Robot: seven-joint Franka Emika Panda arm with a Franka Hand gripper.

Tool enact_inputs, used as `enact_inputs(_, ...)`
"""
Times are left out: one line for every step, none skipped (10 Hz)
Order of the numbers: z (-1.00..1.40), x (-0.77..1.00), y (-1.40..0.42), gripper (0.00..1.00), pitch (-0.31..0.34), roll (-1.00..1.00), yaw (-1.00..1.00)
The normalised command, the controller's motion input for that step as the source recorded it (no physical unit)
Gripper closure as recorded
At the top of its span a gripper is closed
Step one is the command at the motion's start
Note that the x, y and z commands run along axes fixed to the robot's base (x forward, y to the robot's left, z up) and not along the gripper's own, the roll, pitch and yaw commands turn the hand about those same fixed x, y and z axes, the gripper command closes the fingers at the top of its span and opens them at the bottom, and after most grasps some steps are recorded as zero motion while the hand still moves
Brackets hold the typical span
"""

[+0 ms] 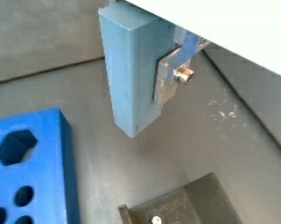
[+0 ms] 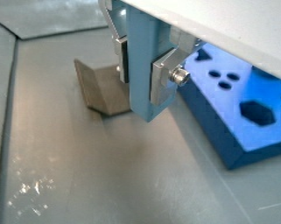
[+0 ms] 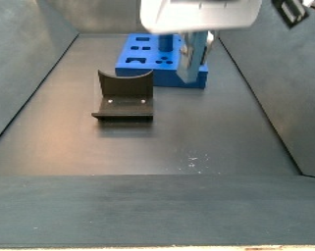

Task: Pick up the rectangle object. Move to above the board. Insert the rectangle object.
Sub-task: Move to above the board.

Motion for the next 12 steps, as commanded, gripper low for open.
enact_inputs(1.00, 0.10, 0.02, 1.00, 0.108, -0.01, -0.04)
enact_inputs(1.00, 0.10, 0.03, 1.00, 0.155, 0.01, -0.04)
enact_inputs(1.00, 0.10, 0.03, 1.00, 0.172, 0.03, -0.03)
enact_inputs(1.00, 0.09, 0.03, 1.00, 0.180, 0.06, -0.02)
enact_inputs(1.00, 0.09, 0.03, 1.00, 0.183, 0.08, -0.02)
enact_inputs(1.00, 0.09, 0.03, 1.00, 0.182, 0.10, 0.00)
enact_inputs(1.00, 0.08, 0.03, 1.00, 0.179, 0.11, 0.01)
enact_inputs(1.00, 0.08, 0.03, 1.00, 0.182, 0.11, 0.02)
enact_inputs(1.00, 0.08, 0.03, 1.00, 0.179, 0.11, 0.02)
enact_inputs(1.00, 0.07, 0.03, 1.00, 0.175, 0.11, 0.03)
enact_inputs(1.00, 0.07, 0.03, 1.00, 0.175, 0.11, 0.03)
enact_inputs(1.00, 0.06, 0.03, 1.00, 0.176, 0.12, 0.03)
